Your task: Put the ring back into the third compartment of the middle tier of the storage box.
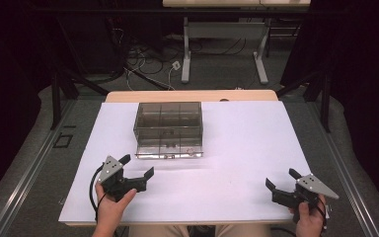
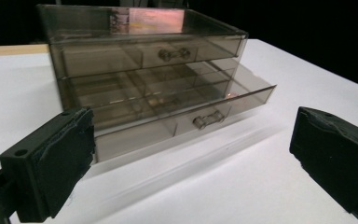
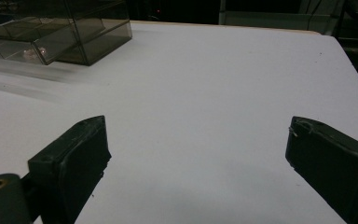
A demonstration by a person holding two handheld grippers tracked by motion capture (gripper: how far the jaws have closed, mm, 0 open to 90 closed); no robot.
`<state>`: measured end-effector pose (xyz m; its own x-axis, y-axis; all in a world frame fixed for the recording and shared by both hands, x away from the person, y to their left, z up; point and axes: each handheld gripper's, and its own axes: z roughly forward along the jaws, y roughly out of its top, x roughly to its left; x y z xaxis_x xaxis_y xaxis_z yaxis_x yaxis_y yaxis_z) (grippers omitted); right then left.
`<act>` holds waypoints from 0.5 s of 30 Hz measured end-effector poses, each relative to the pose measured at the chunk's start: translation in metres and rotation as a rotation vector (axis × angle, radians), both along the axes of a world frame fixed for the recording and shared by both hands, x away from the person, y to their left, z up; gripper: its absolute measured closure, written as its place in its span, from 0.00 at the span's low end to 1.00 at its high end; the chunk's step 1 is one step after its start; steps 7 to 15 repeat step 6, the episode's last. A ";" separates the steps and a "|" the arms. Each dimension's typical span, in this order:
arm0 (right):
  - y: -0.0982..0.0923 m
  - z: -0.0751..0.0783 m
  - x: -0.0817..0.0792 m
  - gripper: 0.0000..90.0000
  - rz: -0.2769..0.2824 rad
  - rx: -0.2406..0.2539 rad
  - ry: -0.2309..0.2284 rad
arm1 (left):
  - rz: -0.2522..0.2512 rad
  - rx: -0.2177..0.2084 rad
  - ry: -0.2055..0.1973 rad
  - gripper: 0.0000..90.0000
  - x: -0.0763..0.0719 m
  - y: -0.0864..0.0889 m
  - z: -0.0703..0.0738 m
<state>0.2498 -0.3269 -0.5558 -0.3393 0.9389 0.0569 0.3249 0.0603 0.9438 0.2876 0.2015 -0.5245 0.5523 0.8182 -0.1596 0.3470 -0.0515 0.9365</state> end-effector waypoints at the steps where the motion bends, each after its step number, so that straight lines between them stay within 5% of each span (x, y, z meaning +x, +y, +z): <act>1: 0.000 0.000 0.000 0.06 0.000 -0.002 -0.002 | 0.009 -0.002 0.003 0.01 -0.001 0.003 -0.002; 15: 0.000 0.000 0.000 0.06 0.003 -0.001 0.010 | 0.037 -0.016 -0.005 0.01 -0.008 0.016 -0.010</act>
